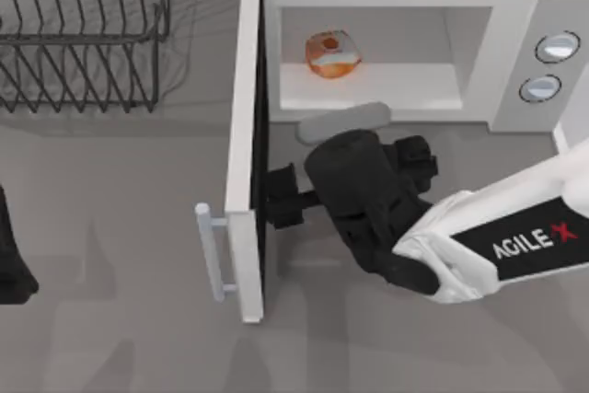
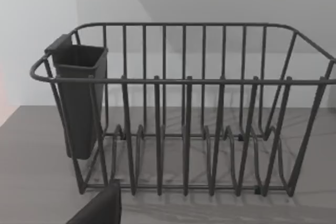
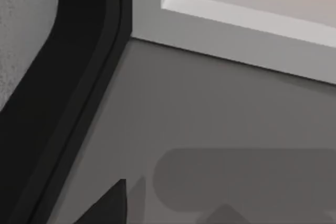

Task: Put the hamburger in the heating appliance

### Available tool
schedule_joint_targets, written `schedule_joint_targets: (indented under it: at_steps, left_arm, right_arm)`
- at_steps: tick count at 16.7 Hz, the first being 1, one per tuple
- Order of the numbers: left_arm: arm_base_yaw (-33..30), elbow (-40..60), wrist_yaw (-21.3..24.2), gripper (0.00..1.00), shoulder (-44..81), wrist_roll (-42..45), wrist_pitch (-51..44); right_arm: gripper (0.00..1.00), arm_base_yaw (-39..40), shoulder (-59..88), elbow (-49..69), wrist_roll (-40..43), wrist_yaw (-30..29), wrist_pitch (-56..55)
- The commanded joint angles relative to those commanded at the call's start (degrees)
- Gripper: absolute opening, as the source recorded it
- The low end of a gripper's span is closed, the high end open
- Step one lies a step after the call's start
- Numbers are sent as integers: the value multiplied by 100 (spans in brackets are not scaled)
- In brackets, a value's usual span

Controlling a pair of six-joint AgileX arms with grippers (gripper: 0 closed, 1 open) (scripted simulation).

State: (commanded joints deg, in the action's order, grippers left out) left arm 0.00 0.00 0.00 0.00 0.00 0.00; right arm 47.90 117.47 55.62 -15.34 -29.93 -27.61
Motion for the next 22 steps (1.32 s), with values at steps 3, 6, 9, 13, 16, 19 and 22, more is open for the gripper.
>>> schedule_joint_targets:
  at_steps: [3, 6, 9, 13, 16, 19, 22]
  left_arm:
    - [0, 0, 0, 100, 0, 0, 0]
    - [0, 0, 0, 100, 0, 0, 0]
    - [0, 0, 0, 100, 0, 0, 0]
    - [0, 0, 0, 100, 0, 0, 0]
    - [0, 0, 0, 100, 0, 0, 0]
    - [0, 0, 0, 100, 0, 0, 0]
    - [0, 0, 0, 100, 0, 0, 0]
  right_arm:
    - [100, 90, -134, -380, -203, -223, -381]
    - [100, 128, -66, -652, -327, -332, -544]
    - [100, 132, -10, -710, -342, -334, -527]
    - [100, 76, -12, -709, -335, -333, -517]
    - [100, 138, -206, -541, -391, -380, -547]
    - [100, 218, -360, -425, -484, -411, -298]
    - [100, 275, -455, -375, -554, -424, 165]
